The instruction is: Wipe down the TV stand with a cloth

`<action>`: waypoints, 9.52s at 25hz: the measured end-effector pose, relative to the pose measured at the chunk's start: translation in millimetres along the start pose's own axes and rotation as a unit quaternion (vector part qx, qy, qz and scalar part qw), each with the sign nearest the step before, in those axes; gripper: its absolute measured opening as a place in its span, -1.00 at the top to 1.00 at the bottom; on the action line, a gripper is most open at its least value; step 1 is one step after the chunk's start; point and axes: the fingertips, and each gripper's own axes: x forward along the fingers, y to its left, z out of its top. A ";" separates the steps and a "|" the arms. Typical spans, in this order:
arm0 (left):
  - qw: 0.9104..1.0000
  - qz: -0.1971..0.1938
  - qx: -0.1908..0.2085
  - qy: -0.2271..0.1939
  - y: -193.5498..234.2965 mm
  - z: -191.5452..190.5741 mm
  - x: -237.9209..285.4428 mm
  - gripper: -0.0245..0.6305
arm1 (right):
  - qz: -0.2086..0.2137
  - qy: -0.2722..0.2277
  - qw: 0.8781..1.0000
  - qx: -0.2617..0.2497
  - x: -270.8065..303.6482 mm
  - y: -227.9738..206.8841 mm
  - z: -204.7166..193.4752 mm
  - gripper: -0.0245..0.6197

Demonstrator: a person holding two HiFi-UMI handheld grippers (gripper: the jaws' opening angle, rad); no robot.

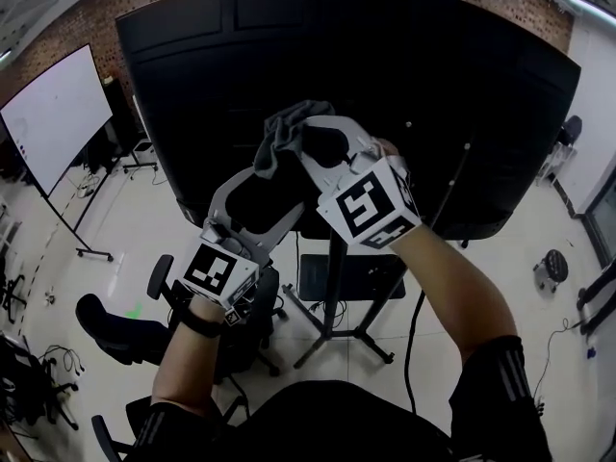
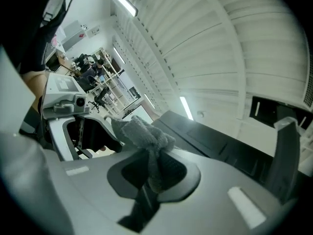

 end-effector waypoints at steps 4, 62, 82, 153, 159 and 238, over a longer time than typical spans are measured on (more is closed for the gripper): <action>1.000 0.023 -0.009 0.012 38.2 -16.4 -26.6 -0.08 | 0.017 0.029 0.999 -0.037 52.5 23.3 9.7 0.82; 0.996 0.040 -0.072 0.041 90.9 -92.4 -82.4 -0.07 | 0.075 0.261 0.938 -0.214 151.1 104.7 -75.1 0.82; 0.995 -0.026 -0.089 0.024 40.2 -88.3 -26.5 -0.07 | 0.051 0.380 0.883 -0.272 68.6 63.9 -122.2 0.82; 0.985 -0.001 -0.132 0.108 -89.2 -151.7 17.8 -0.07 | 0.175 0.050 0.961 0.210 -67.2 124.6 -210.2 0.81; 0.980 -0.012 -0.141 0.140 -105.7 -195.8 4.6 -0.07 | 0.185 0.070 0.955 0.219 -68.2 163.0 -240.9 0.81; 0.981 -0.091 -0.131 0.108 -239.1 -197.6 43.2 -0.12 | 0.084 0.038 0.941 0.326 -190.3 160.4 -277.9 0.81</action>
